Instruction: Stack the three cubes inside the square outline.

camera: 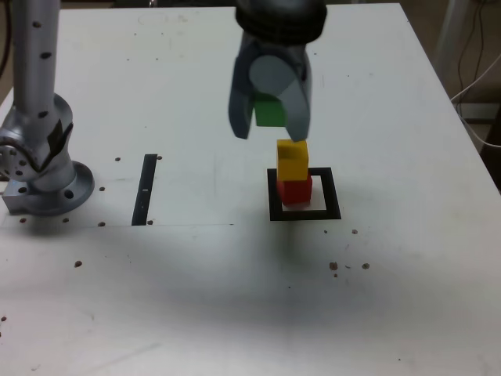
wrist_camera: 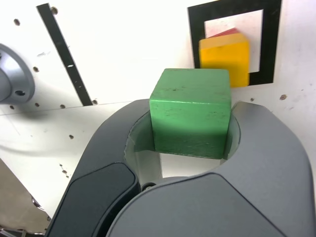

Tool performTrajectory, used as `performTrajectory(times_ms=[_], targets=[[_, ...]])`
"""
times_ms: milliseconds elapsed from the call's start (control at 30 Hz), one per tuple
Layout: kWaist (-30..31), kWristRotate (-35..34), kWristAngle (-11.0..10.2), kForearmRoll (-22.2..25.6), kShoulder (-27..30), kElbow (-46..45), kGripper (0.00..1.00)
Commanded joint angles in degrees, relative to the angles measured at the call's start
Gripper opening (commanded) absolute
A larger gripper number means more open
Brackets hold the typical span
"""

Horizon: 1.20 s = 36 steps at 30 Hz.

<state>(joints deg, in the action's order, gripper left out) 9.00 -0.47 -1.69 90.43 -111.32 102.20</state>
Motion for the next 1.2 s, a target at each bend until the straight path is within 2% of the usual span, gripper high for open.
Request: performTrajectory(times_ms=[0, 467, 1167], targets=[[-0.3, 0.5, 0.2, 0.5, -0.9, 0.9, 0.25], [-0.6, 2.6, 1.5, -0.2, -5.3, 2.9, 0.25], [-1.3, 3.5, 2.6, -1.2, -8.1, 2.6, 0.25]])
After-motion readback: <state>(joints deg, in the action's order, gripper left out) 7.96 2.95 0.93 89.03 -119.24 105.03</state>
